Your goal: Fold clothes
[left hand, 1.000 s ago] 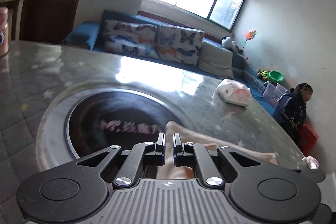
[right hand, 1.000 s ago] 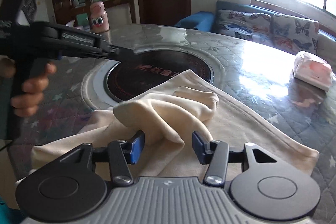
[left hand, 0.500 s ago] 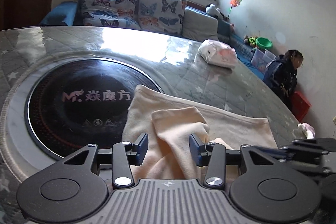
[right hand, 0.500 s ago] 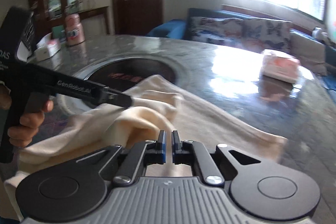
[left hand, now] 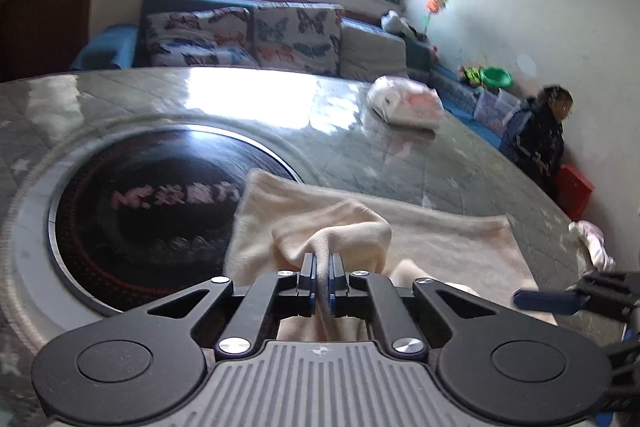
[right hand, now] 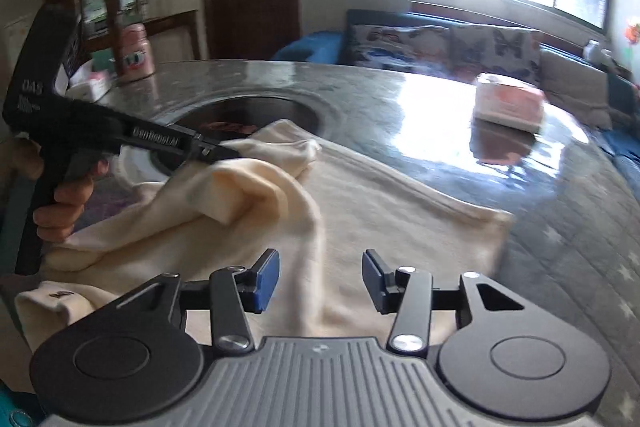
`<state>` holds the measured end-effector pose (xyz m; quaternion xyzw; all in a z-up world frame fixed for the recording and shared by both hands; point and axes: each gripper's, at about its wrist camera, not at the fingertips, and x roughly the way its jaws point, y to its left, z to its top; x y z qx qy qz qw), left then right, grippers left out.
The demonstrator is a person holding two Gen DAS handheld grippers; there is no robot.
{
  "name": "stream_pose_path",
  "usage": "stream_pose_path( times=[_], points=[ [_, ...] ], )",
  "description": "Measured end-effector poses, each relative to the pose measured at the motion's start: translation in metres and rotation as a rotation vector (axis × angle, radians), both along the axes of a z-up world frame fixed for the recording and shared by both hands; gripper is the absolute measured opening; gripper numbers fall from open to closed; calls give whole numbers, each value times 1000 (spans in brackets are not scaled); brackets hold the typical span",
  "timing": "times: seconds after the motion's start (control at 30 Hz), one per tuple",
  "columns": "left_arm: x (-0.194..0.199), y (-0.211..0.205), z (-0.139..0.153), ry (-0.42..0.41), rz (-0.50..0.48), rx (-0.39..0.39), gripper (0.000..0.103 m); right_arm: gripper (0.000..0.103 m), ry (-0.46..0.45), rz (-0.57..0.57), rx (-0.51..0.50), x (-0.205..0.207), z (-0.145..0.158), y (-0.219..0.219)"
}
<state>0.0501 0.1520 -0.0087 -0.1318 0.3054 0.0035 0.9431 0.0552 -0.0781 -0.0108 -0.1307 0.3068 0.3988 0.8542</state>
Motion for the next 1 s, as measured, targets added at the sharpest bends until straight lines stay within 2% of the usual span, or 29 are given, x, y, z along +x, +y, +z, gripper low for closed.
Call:
stream_pose_path(
  times=[0.23,0.33,0.43,0.47,0.57,0.67,0.77,1.0],
  points=[
    [-32,30,21,-70,135,3,6,56,-25,84,-7,7,-3,39],
    [-53,48,25,-83,215,13,6,52,-25,103,-20,13,-3,53],
    [-75,65,23,-73,291,8,6,39,-22,122,-34,16,-4,65],
    [-83,71,22,-69,317,7,6,29,-21,130,-42,16,-5,69],
    [-105,89,20,-59,393,2,6,9,-29,126,-68,15,-10,76],
    [-127,106,18,-49,469,-3,6,4,-55,116,-67,11,-9,71],
    [-148,122,15,-37,539,-7,6,4,-111,77,-65,5,1,55],
    [-169,123,6,5,563,10,6,3,-205,-104,-66,-7,26,-14]
  ],
)
